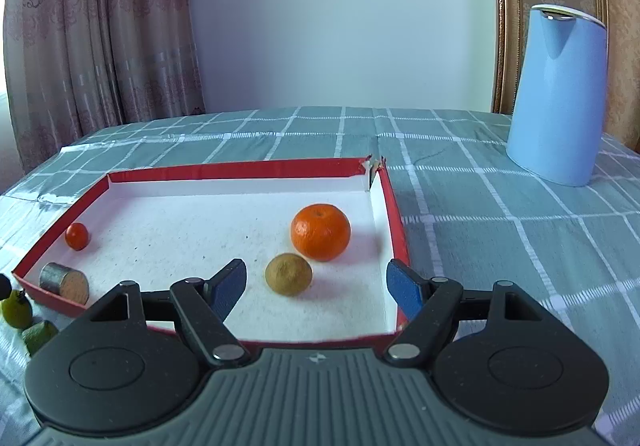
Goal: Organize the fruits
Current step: 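Lower the eggplant piece into the box and open the left gripper, then grasp the red tomato with the right gripper while the left moves toward the green tomato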
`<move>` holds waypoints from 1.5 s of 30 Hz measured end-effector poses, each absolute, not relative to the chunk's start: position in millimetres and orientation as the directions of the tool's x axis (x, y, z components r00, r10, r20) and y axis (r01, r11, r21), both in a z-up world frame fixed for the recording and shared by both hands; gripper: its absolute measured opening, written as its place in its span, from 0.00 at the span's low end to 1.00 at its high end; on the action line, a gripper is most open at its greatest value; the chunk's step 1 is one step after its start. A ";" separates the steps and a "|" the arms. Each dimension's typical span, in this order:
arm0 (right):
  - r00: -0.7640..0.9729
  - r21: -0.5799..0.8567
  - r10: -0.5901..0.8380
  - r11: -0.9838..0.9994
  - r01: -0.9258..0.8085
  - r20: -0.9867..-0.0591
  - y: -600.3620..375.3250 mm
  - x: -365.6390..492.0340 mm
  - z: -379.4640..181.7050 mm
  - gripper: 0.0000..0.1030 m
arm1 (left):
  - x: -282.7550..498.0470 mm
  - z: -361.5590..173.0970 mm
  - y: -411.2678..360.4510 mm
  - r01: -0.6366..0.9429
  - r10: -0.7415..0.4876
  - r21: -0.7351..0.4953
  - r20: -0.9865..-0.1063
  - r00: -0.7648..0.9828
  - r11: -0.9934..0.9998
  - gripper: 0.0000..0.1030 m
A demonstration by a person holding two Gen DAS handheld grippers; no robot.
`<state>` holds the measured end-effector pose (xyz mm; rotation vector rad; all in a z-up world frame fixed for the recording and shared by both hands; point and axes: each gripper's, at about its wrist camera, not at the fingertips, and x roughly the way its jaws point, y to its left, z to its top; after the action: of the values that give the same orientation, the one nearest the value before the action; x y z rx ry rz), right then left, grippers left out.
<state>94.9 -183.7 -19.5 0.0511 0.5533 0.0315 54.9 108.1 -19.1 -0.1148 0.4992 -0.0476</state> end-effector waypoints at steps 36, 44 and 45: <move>0.874 0.048 0.098 0.995 -0.085 -0.477 -197.4 17.1 -21.9 0.79 | 72.8 -37.8 88.7 0.083 -0.065 -0.002 -0.639 0.767 0.997 1.00; 0.836 0.003 0.163 0.982 -0.190 -0.524 -179.5 7.1 -30.9 0.48 | 73.2 -37.5 88.9 0.084 -0.067 -0.004 -0.639 0.767 0.996 1.00; 0.834 0.014 0.172 0.981 -0.193 -0.524 -180.1 7.7 -31.0 0.48 | 73.2 -37.6 88.8 0.084 -0.067 -0.004 -0.639 0.767 0.996 1.00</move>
<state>7.7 -180.1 -31.0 -0.0402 0.5517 0.1933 73.2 88.8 -37.6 0.0254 0.6926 -0.0816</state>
